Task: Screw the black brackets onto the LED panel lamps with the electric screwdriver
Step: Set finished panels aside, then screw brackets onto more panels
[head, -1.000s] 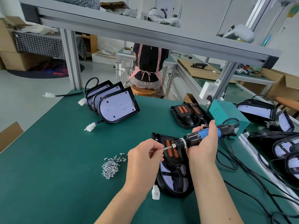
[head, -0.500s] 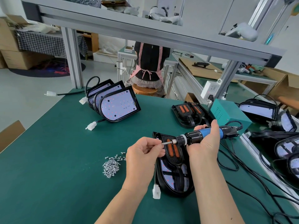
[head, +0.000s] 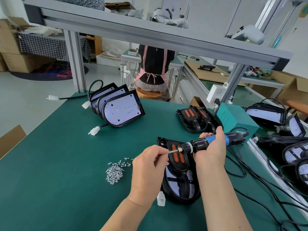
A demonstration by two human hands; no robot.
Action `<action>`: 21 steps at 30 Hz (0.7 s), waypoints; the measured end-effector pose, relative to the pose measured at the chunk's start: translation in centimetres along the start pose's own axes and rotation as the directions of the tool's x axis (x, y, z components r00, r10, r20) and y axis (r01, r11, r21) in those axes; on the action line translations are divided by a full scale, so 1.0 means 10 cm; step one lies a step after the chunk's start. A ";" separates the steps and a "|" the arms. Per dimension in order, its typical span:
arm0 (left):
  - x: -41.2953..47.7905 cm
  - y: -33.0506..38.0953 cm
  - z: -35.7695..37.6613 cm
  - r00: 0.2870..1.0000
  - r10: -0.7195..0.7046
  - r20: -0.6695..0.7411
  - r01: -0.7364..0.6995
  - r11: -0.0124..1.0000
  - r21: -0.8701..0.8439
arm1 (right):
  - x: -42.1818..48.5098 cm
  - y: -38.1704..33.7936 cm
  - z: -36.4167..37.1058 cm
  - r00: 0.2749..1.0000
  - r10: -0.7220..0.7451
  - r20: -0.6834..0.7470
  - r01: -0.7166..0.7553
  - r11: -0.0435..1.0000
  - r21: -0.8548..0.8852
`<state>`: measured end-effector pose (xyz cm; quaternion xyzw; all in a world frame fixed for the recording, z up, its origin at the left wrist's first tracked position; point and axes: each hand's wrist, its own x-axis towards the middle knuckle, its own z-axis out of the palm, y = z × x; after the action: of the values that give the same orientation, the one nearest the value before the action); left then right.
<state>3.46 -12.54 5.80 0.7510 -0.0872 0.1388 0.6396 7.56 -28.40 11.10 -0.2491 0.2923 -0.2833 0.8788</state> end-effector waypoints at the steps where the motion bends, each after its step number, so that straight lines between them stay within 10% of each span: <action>1: 0.01 0.00 0.01 0.995 -0.096 0.009 0.096 0.989 -0.110 | 0.00 0.00 -0.01 1.000 0.002 -0.008 -0.002 1.000 -0.002; 6: 0.05 0.07 0.00 0.954 -0.291 0.073 0.299 0.910 -0.288 | -0.02 0.00 -0.02 0.999 -0.018 0.033 0.017 1.000 0.015; 11: -0.03 0.04 -0.01 0.978 0.209 0.016 -0.206 0.943 0.263 | -0.02 -0.01 0.00 1.000 -0.009 0.003 0.009 1.000 -0.022; 16: 0.03 0.06 -0.03 0.961 -0.253 0.109 0.271 0.938 -0.215 | 0.04 -0.01 -0.04 0.999 0.024 -0.025 -0.024 0.999 -0.027; 21: 0.07 0.10 -0.03 0.897 -0.411 0.161 0.442 0.822 -0.359 | 0.00 -0.01 -0.05 0.998 -0.044 0.038 0.043 0.999 0.015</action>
<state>3.82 -12.38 7.01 0.6149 0.0329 -0.0565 0.7859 7.20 -28.66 10.79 -0.2546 0.2677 -0.2996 0.8796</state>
